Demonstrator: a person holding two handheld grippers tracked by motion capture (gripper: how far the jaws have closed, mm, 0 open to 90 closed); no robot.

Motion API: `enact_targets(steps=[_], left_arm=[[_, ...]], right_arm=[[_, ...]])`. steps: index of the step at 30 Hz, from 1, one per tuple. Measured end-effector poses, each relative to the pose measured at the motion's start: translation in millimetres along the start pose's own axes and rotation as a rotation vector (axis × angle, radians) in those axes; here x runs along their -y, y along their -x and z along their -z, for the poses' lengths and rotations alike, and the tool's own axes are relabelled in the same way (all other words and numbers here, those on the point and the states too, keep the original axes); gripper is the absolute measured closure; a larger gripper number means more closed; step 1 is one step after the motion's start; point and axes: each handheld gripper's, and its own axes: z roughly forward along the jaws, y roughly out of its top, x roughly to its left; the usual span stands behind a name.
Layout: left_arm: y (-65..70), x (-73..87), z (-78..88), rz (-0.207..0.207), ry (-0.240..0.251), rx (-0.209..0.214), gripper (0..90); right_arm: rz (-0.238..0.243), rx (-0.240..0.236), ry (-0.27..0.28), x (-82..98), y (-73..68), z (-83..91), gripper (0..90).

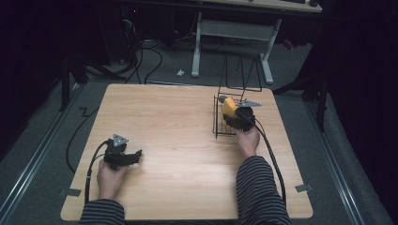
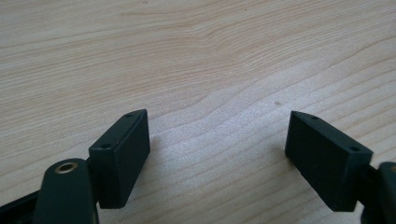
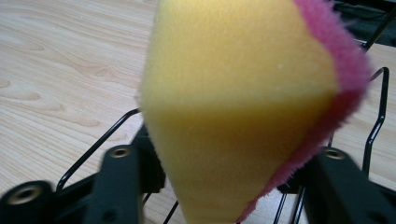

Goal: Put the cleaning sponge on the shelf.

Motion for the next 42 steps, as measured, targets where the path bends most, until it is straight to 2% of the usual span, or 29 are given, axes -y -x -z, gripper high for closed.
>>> enact_targets(steps=[7,12,16,21,24,28,36,42], left_arm=[[0.0,0.0,0.0,0.0,0.0,0.0,22.5],[0.0,0.0,0.0,0.0,0.0,0.0,22.5],[0.0,0.0,0.0,-0.001,0.0,0.0,22.5],[0.0,0.0,0.0,0.0,0.0,0.0,22.5],[0.0,0.0,0.0,0.0,0.0,0.0,22.5],[0.0,0.0,0.0,0.0,0.0,0.0,22.5],[0.0,0.0,0.0,0.0,0.0,0.0,22.5],[0.0,0.0,0.0,0.0,0.0,0.0,22.5]], right_arm=[[-0.022,-0.018,0.004,-0.3,2.0,7.9,32.7],[-0.029,-0.036,0.012,-1.6,1.8,17.9,29.5],[-0.016,-0.038,0.014,-2.0,-0.1,25.2,27.9],[-0.017,-0.048,0.029,-2.2,-2.0,34.7,27.5],[-0.027,-0.048,0.058,0.1,-2.1,41.4,28.8],[-0.032,-0.049,0.053,1.2,-0.4,46.8,28.6],[0.003,-0.053,0.066,-0.7,-6.1,61.3,29.3],[-0.029,-0.06,0.097,5.3,-2.0,73.2,31.4]])
